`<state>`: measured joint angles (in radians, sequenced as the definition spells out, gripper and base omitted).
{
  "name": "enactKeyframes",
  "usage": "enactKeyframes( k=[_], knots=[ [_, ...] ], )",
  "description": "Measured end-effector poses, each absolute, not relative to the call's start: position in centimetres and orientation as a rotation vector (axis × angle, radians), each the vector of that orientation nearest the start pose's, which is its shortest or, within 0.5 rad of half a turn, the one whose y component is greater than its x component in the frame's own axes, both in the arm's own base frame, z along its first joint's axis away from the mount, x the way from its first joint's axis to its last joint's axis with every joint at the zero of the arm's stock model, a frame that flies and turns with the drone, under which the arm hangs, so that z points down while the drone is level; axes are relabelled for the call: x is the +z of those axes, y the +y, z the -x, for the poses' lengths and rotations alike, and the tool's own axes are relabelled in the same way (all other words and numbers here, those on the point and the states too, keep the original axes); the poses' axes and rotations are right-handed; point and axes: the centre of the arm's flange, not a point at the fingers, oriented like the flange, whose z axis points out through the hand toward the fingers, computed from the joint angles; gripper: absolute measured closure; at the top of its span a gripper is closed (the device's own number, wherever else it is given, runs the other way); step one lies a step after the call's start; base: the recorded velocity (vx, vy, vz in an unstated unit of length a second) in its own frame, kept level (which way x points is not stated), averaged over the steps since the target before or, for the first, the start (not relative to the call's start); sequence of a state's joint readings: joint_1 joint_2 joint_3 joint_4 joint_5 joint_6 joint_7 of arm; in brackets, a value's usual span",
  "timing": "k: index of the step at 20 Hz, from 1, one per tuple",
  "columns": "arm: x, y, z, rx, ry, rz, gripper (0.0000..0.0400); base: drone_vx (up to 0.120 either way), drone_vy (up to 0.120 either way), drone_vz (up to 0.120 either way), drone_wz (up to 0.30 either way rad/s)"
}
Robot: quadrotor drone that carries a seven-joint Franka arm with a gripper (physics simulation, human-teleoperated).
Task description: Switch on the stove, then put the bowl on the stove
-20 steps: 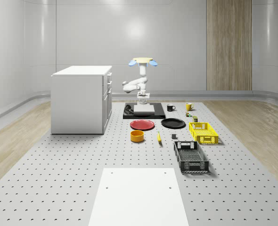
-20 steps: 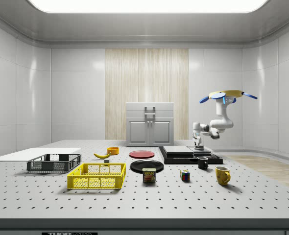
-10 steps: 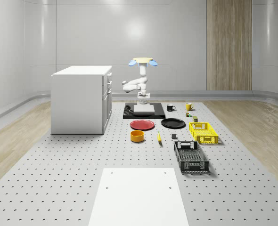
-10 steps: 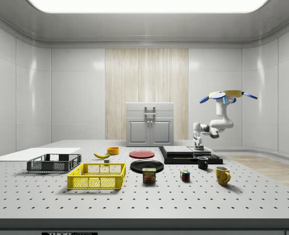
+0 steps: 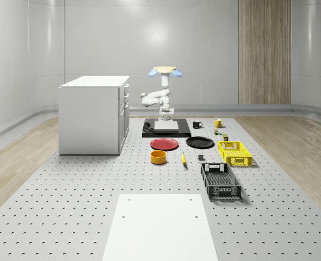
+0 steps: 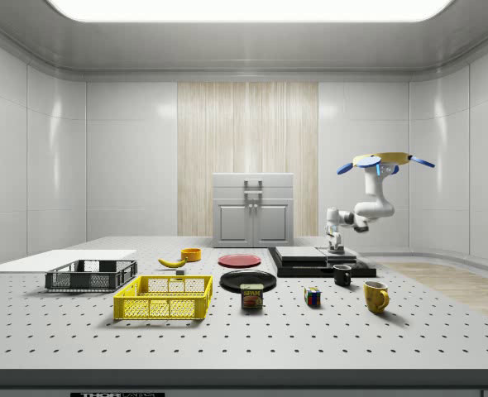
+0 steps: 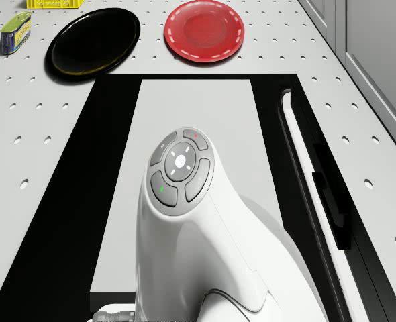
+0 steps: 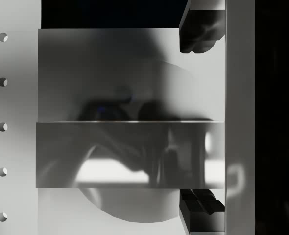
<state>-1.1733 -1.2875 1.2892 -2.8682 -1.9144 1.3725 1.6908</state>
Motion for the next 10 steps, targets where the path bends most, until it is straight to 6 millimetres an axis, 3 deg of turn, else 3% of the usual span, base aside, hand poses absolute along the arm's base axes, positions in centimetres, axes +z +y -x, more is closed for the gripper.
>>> enactKeyframes(
  k=[10],
  knots=[
    [50.27, -2.56, -31.59, 0.785, -0.002, -0.001, 0.0000, 0.000, 0.000, 0.000, 0.000]
  ],
)
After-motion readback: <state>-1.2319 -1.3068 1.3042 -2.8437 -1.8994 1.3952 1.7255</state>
